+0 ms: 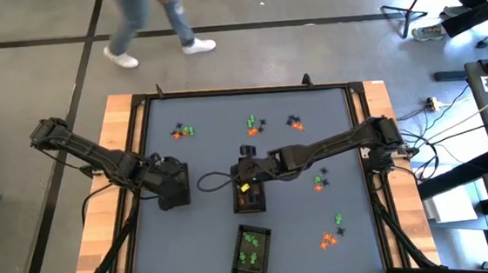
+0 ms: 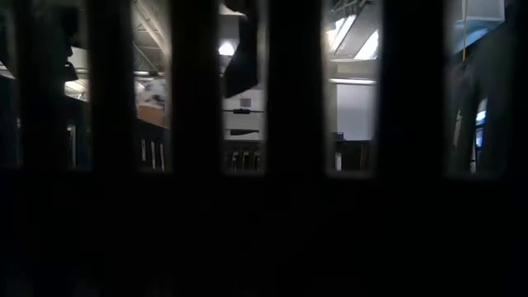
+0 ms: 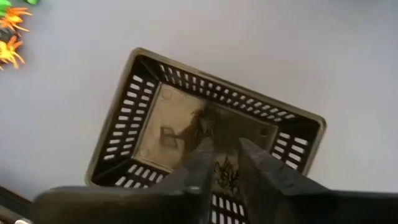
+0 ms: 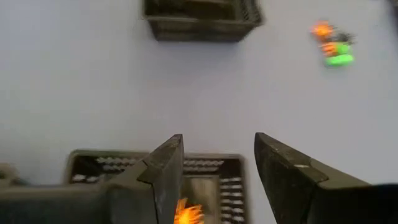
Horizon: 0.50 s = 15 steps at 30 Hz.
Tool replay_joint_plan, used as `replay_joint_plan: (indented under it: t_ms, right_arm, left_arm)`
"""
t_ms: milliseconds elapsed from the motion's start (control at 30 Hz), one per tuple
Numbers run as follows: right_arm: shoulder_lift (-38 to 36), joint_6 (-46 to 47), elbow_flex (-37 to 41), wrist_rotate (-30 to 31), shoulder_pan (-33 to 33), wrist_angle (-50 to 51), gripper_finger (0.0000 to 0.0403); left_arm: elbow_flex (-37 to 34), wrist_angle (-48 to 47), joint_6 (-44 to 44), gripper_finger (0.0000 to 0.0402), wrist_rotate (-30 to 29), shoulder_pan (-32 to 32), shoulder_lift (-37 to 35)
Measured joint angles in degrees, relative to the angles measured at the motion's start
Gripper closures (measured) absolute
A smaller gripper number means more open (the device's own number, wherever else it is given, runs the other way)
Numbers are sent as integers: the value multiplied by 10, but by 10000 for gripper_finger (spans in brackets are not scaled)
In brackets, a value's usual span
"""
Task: Sort Halloween decoration
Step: Put the black spider toy into the top left black basket, then put the orange spider toy into the top right black basket
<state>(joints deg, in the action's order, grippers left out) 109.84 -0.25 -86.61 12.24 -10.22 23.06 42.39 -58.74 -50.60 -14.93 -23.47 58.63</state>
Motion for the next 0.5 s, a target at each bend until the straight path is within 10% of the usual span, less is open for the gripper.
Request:
replay_joint_plan:
  t_ms: [500]
  right_arm:
    - [-107,67,37,53,-44,197,210]
  left_arm:
    - [0,194,171,288,-162,-65,-12]
